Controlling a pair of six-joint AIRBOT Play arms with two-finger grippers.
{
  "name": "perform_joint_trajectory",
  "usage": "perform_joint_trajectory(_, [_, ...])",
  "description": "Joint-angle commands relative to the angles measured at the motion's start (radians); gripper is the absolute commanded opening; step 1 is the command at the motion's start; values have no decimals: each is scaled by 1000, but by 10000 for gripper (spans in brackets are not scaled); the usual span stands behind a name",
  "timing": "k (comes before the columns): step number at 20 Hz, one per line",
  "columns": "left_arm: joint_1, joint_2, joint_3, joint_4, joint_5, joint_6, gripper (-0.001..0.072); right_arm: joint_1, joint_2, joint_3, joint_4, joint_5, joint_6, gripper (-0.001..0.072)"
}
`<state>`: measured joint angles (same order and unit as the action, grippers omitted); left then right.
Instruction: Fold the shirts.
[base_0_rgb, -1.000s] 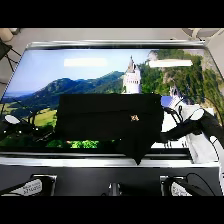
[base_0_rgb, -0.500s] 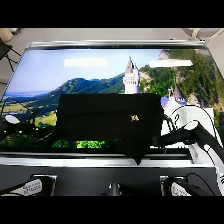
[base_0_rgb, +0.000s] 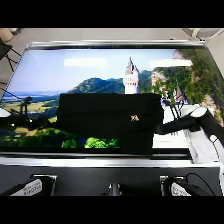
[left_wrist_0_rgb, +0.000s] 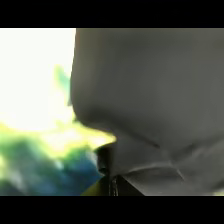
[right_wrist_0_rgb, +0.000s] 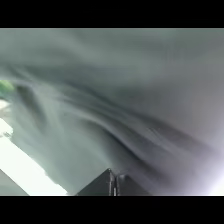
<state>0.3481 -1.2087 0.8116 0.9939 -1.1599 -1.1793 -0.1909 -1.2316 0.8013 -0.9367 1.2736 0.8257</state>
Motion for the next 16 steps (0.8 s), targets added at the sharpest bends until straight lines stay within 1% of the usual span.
perform_joint_trajectory(1, [-1,16,91,-37,29,-37,15,0,-14,197,-54,-29,32,17])
perform_joint_trajectory(2, [-2,3,116,-37,54,-61,15,0,-37,249,-71,-63,50,17])
perform_joint_trajectory(4, [-24,-53,185,-38,87,-70,15,3,-109,354,-69,-126,42,17])
perform_joint_trajectory(8, [-107,-275,428,-38,87,-71,16,3,-300,555,-69,-199,53,17])
perform_joint_trajectory(10, [-140,-392,575,-37,85,-104,17,3,-390,634,-59,-214,62,18])
perform_joint_trajectory(12, [-157,-483,682,-36,77,-116,17,3,-463,674,-59,-263,98,18])
perform_joint_trajectory(13, [-158,-519,712,-32,77,-143,17,3,-491,680,-54,-283,109,18])
perform_joint_trajectory(14, [-157,-552,731,-33,77,-172,17,8,-517,680,-46,-301,110,18])
perform_joint_trajectory(16, [-156,-597,735,-34,92,-189,18,30,-559,680,-48,-309,106,19])
